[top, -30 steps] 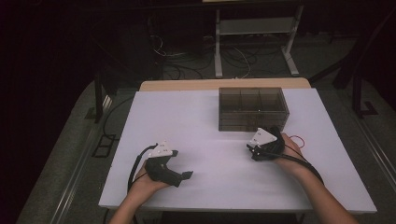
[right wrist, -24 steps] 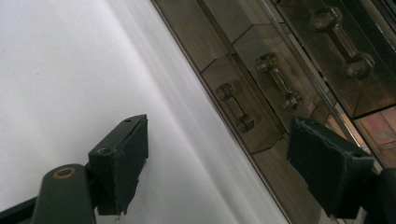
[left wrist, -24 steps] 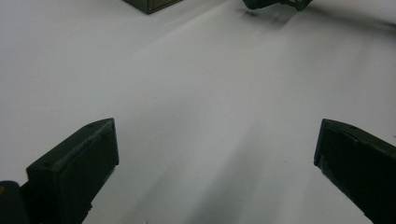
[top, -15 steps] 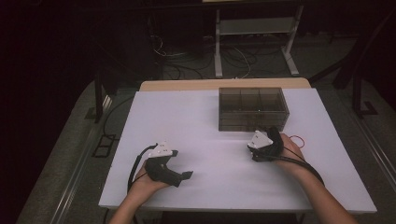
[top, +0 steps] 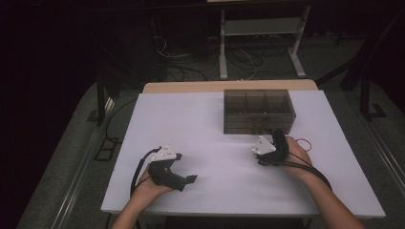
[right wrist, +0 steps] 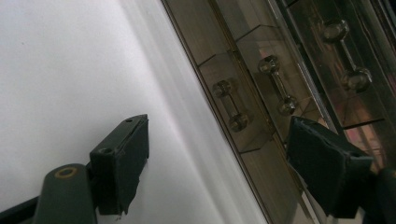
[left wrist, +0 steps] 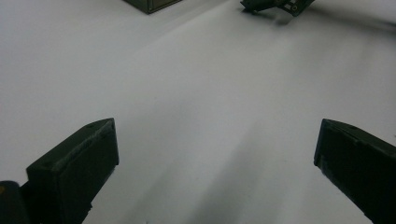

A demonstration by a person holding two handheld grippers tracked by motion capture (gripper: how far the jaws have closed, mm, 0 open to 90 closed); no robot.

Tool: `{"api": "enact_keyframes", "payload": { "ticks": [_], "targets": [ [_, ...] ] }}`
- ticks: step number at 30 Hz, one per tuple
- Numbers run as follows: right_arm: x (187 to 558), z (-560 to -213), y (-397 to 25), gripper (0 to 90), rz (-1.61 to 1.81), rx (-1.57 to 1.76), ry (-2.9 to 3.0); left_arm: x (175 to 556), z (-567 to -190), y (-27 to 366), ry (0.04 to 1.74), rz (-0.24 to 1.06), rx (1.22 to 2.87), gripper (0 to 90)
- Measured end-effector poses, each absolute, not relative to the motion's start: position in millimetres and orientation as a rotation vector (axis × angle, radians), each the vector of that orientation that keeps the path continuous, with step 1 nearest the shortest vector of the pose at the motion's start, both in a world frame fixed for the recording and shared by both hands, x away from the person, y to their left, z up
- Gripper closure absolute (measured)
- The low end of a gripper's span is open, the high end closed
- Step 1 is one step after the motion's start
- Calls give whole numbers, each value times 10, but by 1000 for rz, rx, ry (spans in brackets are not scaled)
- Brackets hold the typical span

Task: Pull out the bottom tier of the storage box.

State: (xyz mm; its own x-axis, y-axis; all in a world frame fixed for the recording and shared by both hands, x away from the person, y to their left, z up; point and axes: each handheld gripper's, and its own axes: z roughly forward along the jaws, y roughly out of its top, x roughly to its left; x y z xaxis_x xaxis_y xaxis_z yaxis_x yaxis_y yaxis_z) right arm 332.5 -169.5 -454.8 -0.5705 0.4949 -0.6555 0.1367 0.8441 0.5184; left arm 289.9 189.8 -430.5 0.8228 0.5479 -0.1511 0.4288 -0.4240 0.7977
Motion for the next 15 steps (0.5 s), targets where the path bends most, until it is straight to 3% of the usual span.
{"api": "enact_keyframes", "payload": {
  "ticks": [15],
  "targets": [
    [3304,-4580,-1670,231,460,378,2107,2899,-4305,1897,718,163,2079,0]
  ]
}}
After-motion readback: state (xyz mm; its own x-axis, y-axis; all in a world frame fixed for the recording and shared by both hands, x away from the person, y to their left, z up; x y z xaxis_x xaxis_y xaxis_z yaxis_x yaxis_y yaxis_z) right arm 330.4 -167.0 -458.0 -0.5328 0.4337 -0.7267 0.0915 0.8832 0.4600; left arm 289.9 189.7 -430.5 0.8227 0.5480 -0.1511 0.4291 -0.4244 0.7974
